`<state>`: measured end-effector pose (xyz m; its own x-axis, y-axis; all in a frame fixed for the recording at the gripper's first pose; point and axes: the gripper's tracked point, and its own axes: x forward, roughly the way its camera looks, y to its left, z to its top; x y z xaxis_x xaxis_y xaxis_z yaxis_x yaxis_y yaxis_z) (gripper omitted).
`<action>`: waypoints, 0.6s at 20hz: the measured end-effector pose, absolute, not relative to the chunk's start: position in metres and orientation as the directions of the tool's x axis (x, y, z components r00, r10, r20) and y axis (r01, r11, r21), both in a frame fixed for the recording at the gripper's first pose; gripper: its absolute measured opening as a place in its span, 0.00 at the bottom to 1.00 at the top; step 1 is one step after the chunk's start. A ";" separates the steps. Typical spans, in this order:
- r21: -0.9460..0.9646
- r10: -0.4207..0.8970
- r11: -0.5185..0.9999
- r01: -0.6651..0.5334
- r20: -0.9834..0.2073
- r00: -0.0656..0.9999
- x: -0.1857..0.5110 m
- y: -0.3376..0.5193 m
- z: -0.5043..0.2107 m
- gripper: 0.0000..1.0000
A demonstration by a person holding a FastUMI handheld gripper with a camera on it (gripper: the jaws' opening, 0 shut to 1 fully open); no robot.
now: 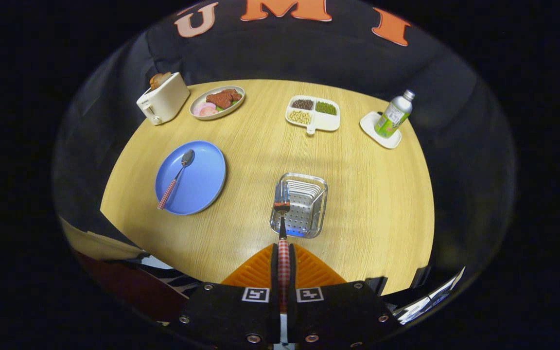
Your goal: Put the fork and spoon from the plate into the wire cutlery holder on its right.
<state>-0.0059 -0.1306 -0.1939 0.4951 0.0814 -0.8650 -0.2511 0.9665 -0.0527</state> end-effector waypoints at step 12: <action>-0.032 0.038 0.981 -0.189 -0.935 0.352 -0.002 -0.153 -0.203 0.06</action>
